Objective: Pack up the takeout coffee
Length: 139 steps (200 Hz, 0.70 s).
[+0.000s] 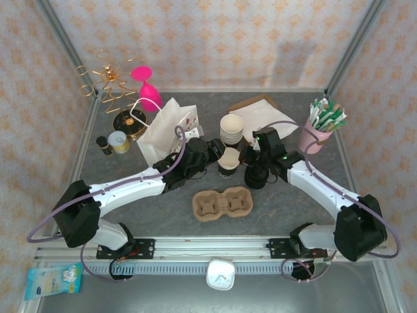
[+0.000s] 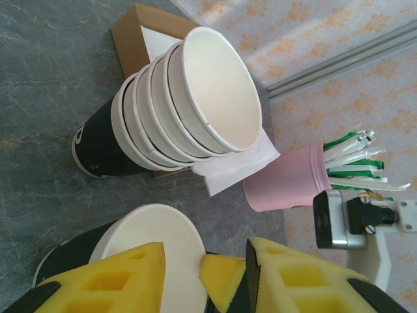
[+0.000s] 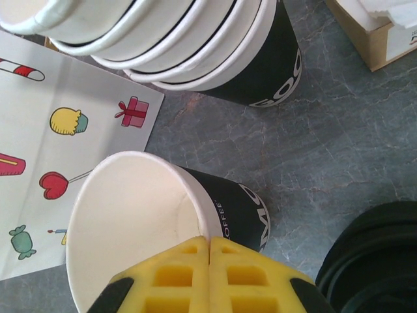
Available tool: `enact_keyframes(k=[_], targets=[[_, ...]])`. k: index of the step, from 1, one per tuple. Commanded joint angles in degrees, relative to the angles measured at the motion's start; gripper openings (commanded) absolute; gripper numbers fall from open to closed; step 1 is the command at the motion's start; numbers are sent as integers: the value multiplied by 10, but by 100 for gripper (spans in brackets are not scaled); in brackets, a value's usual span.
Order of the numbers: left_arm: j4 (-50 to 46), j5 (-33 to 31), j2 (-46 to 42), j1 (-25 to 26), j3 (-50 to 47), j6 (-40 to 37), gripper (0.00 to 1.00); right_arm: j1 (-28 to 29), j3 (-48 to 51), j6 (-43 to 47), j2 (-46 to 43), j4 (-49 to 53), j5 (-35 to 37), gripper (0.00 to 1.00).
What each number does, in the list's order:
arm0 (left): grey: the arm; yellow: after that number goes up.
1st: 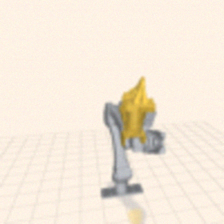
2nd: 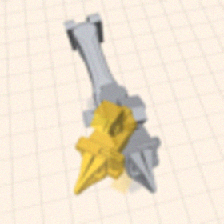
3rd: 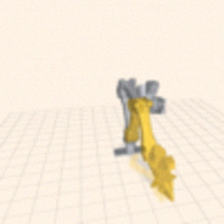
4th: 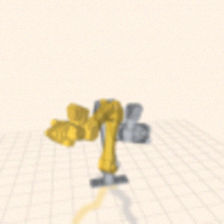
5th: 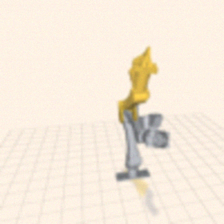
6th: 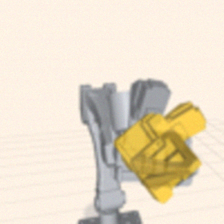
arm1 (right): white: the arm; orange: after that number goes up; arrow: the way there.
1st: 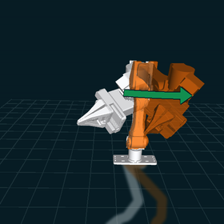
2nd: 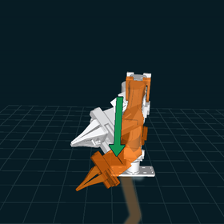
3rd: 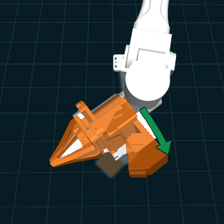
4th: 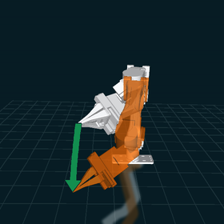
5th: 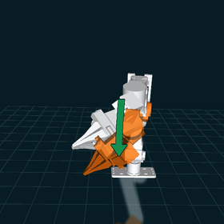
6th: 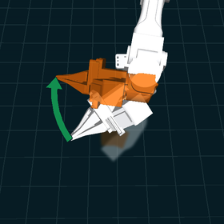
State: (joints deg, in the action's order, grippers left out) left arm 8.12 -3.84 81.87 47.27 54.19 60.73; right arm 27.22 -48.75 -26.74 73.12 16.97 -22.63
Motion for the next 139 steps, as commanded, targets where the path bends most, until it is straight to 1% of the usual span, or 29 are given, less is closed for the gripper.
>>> enact_keyframes(k=[1, 26, 52, 69, 102, 115, 128, 139], targets=[[-13, -3, -5, 3, 23, -21, 37, 3, 5, 10, 7, -20, 19, 0], [-11, -1, 0, 4, 26, -26, 37, 3, 7, 14, 11, -12, 27, 1], [-16, 8, 8, 4, 35, -32, 37, 3, 6, 19, 4, -2, 32, 7], [-16, 6, 7, 4, 34, -33, 37, 3, 3, 25, 2, 8, 32, 12], [-31, 2, 7, 4, 40, -41, 38, 3, -5, 33, 3, 27, 35, 17], [-37, 1, 6, 4, 42, -43, 38, 3, -12, 32, -3, 36, 42, 18], [-43, -1, 5, 4, 45, -46, 38, 3, -26, 33, -9, 47, 45, 23], [-46, 1, 5, 4, 47, -50, 38, 3, -47, 37, -13, 73, 58, 24]])
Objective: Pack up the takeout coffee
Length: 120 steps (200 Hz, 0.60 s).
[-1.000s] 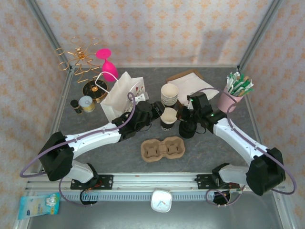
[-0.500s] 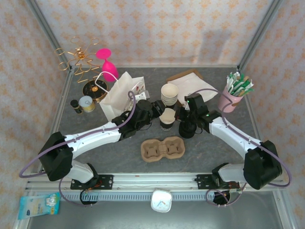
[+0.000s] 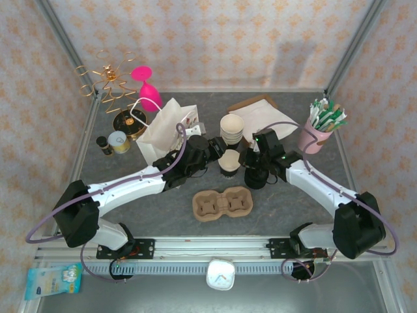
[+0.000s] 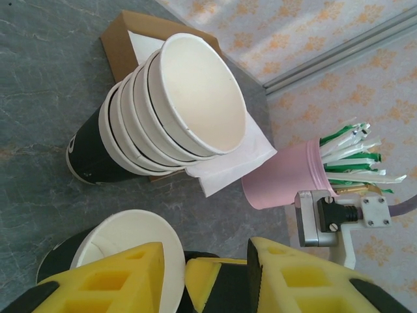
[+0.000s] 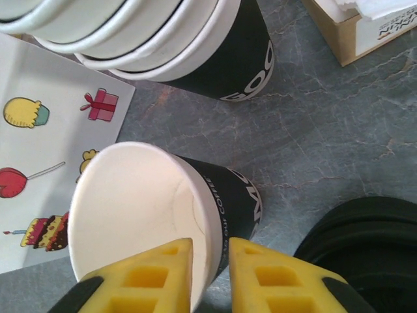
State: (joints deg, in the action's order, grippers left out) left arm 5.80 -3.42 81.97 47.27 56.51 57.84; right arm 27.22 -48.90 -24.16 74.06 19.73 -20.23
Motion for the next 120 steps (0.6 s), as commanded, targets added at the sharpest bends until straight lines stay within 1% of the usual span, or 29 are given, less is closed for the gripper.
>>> enact_keyframes(k=[1, 9, 18, 37, 57, 71, 93, 120], targets=[[-23, -3, 4, 4, 24, -21, 38, 3, -48, 11, -22, 49, 36, 24], [-26, 0, 4, 4, 26, -26, 38, 3, -63, 11, -26, 78, 59, 25], [-34, 2, 4, 4, 30, -33, 38, 3, -76, 14, -34, 108, 83, 29], [-40, 6, -3, 4, 27, -49, 38, 3, -93, 8, -54, 170, 146, 34], [-45, 14, -6, 4, 28, -66, 40, 3, -106, 4, -60, 221, 190, 46], [-61, 20, 1, 4, 40, -75, 40, 3, -111, 4, -52, 255, 199, 55], [-65, 32, 2, 4, 41, -79, 40, 3, -95, -3, -52, 279, 204, 65], [-58, 33, 2, 4, 31, -80, 41, 5, -74, -11, -43, 265, 166, 77]])
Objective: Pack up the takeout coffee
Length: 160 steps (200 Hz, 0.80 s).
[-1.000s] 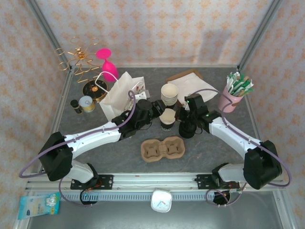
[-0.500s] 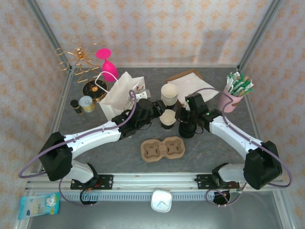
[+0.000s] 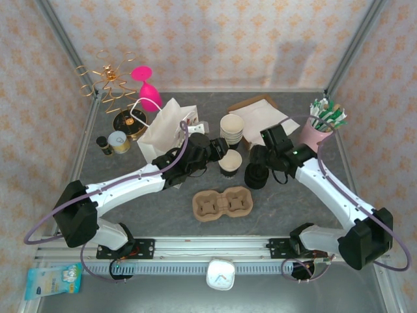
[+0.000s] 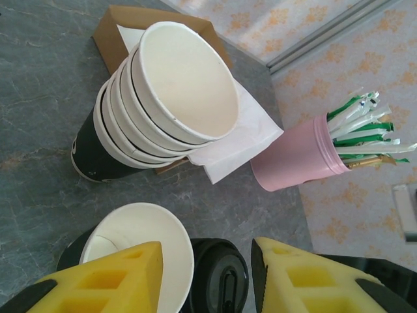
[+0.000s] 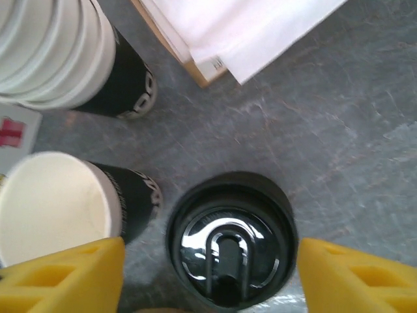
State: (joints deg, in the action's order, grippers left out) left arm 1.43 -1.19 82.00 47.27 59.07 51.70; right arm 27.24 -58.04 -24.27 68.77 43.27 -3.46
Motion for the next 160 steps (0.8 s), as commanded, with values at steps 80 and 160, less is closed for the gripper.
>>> enact_keyframes(k=[80, 160], targets=[[-22, 9, 7, 4, 5, -24, 41, 7, 49, -35, 57, -48, -20, 91], [-25, 7, 15, 4, 9, -28, 42, 7, 60, -28, 86, -62, -11, 82]])
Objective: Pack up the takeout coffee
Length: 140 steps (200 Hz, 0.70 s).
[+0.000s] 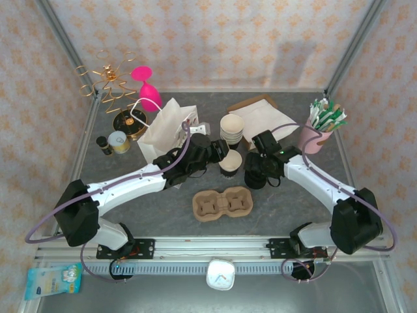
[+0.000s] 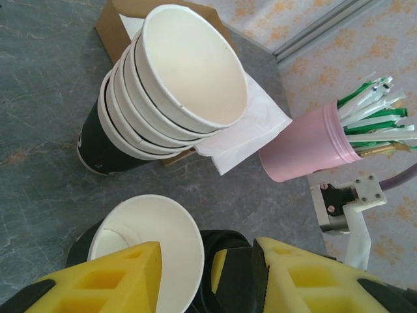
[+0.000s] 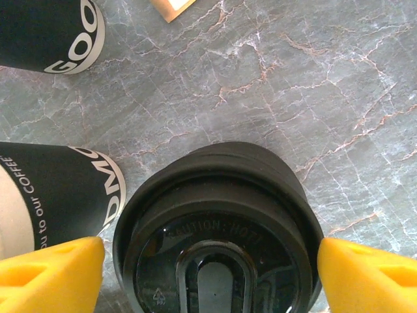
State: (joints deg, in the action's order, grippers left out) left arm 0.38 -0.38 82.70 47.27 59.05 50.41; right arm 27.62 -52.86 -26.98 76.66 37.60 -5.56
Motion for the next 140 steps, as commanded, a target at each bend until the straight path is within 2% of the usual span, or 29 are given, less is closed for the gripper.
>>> enact_keyframes(k=[1, 63, 107, 140], targets=[[-14, -1, 8, 4, 9, -15, 42, 3, 8, -1, 7, -5, 10, 82], [-16, -3, 8, 4, 11, -15, 42, 3, 10, 5, 23, -4, 17, 79], [-16, -1, 12, 4, 15, -15, 42, 3, 5, 9, 22, 1, 15, 71], [-15, 0, 13, 4, 17, -14, 41, 3, -4, 13, 13, 17, 26, 69]])
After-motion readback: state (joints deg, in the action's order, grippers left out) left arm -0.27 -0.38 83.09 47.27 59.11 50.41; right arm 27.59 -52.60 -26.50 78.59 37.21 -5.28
